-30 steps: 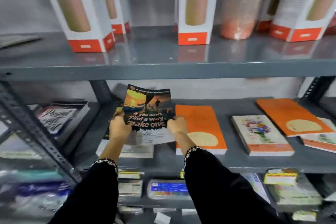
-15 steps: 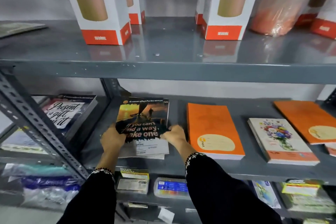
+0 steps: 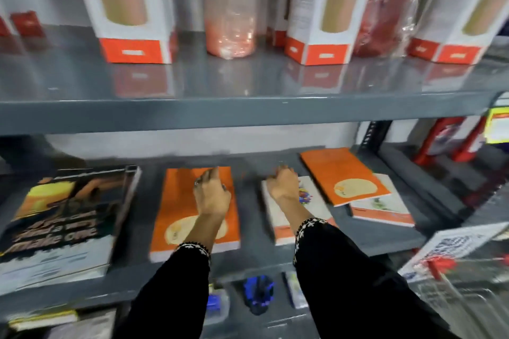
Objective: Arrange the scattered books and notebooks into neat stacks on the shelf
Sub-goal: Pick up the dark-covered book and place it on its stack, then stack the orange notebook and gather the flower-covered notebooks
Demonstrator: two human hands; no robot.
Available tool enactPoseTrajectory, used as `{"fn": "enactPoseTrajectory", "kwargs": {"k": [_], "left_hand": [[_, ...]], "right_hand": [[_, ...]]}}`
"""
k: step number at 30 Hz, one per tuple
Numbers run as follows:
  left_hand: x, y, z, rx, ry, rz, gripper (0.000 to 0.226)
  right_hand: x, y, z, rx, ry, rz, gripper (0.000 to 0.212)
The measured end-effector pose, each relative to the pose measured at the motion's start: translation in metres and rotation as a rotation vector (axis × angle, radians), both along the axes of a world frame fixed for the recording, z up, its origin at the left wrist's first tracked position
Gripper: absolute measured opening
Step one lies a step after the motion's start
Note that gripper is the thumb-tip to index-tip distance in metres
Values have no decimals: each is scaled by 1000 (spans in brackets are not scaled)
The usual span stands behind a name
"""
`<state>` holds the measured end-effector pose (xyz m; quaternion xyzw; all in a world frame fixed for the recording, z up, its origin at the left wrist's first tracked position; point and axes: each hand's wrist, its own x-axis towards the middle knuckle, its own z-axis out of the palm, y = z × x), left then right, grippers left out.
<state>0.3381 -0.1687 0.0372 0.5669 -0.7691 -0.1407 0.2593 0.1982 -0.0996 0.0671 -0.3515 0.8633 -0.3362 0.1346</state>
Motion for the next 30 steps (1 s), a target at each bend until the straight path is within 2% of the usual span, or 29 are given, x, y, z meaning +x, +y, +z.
{"fn": "enactPoseTrajectory", "kwargs": {"k": [5, 7, 10, 12, 15, 18, 23, 25, 30], "left_hand": [[-132, 42, -2, 96, 18, -144, 50], [-179, 62, 0, 167, 49, -195, 52], [-235, 86, -6, 244, -27, -297, 42], [-261, 98, -13, 381, -94, -330, 39], [-287, 105, -19, 451, -229, -245, 61], [-303, 108, -21, 519, -263, -145, 65], [-309, 104, -20, 539, -284, -22, 88], [-308, 100, -18, 494, -281, -12, 86], [-298, 94, -12, 324, -163, -40, 56]], "right_hand": [[-126, 53, -3, 111, 0, -121, 28], [-167, 72, -4, 176, 20, -142, 36], [-213, 94, -6, 329, -7, -200, 54], [-237, 104, -13, 398, -66, -233, 53], [-252, 108, -24, 452, -89, -176, 51], [-258, 105, -29, 430, -55, -201, 50], [-274, 105, -34, 379, -177, -248, 66], [-279, 106, -33, 349, -253, -254, 68], [-275, 106, -26, 243, -364, -271, 52]]}}
